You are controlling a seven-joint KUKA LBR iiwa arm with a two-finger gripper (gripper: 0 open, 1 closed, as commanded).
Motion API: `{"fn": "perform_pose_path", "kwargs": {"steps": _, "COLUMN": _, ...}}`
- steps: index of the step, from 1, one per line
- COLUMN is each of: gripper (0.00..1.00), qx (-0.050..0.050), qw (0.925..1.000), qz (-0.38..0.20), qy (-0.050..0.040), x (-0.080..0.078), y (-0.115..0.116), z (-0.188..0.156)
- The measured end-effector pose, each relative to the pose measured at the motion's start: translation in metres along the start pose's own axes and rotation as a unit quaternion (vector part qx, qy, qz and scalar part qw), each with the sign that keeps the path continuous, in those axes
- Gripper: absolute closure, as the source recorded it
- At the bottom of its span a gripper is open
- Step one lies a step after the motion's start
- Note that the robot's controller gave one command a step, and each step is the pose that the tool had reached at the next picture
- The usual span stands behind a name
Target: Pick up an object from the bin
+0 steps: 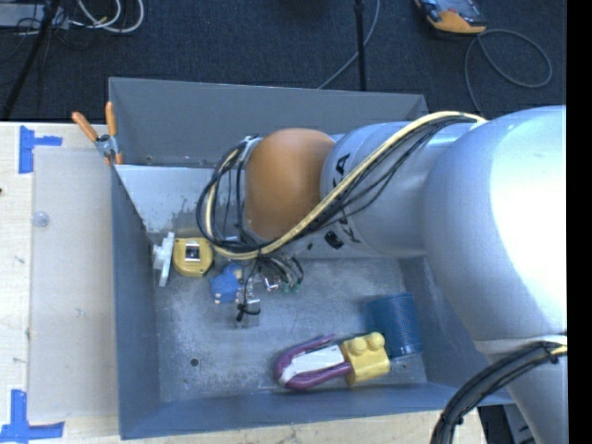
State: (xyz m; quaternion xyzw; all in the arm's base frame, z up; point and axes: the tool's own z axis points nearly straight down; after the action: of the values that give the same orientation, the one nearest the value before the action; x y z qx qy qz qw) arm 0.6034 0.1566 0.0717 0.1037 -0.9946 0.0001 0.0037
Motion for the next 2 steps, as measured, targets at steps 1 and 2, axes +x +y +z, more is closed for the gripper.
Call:
{"fn": "perform_pose_path", "kwargs": {"steps": 1, "gripper": 1.0, "qx": 0.0, "qw": 0.9869, "qz": -0.161, "qy": -0.0085, "x": -0.0142, "y": 0.005, "z": 0.0019}}
{"fn": "perform_pose_path", "kwargs": {"steps": 2, "gripper": 1.0, "qx": 0.0, "qw": 0.9869, "qz": -0.161, "qy": -0.0084, "x": -0.0141, "y": 0.0049, "z": 0.002}}
